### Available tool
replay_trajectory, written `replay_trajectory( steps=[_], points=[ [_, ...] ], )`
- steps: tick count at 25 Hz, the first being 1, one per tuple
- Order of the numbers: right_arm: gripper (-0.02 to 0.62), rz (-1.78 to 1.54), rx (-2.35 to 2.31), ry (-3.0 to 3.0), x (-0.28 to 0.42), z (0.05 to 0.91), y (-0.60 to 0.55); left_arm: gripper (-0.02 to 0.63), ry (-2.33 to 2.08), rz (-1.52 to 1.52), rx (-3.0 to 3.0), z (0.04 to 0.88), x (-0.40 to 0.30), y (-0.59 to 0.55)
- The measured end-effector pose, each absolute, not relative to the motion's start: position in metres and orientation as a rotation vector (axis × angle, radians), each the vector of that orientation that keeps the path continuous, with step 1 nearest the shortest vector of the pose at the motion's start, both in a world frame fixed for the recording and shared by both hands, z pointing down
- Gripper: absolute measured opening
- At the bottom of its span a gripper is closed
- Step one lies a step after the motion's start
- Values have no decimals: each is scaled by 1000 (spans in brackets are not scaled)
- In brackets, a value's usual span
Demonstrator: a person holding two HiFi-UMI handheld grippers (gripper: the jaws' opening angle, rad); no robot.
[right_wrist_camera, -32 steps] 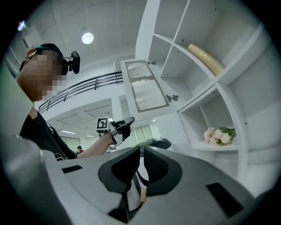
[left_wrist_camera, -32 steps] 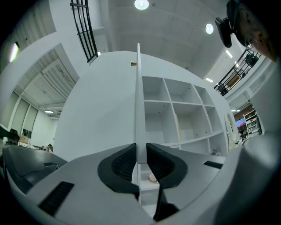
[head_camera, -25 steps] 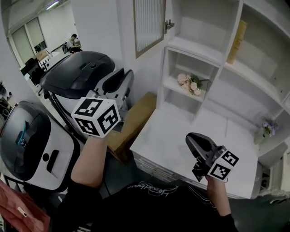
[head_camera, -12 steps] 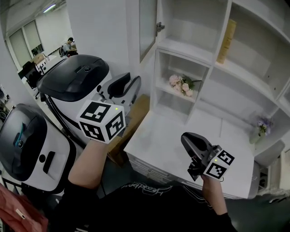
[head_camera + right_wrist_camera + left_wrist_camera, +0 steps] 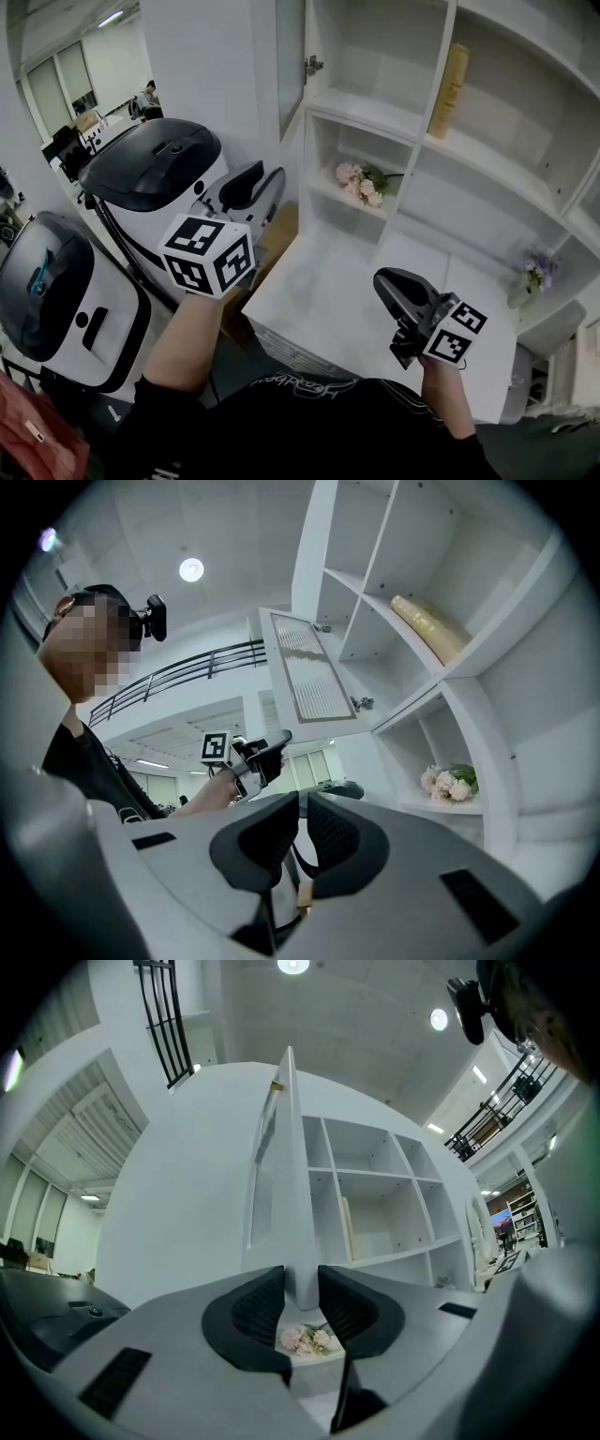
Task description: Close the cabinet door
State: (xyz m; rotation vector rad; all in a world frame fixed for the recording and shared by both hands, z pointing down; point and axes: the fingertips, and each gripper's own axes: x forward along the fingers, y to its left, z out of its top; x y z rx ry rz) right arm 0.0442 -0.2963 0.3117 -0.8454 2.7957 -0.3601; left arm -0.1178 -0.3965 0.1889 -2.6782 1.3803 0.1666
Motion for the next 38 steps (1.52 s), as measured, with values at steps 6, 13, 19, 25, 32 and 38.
replay_trajectory(
  steps=[6,13,19,25,32,38],
  points=[
    [55,-326,-806,2818,66,303,-301,132,1389,97,-2626,190,-89,-395],
    [55,-313,-786,2822,86,300,-305,144,1396,83,-2612,190,-63,-396],
    [55,-315,-785,2814,104,302,-308,156,1379,86,-2596,190,-39,-398],
    [55,-338,-806,2790,124,306,-312,164,1319,93,-2623,191,-8,-403],
    [55,-325,-845,2758,150,304,-313,167,1304,94,-2617,192,26,-415],
    [55,-327,-876,2733,169,305,-315,170,1296,73,-2614,192,48,-425]
  ],
)
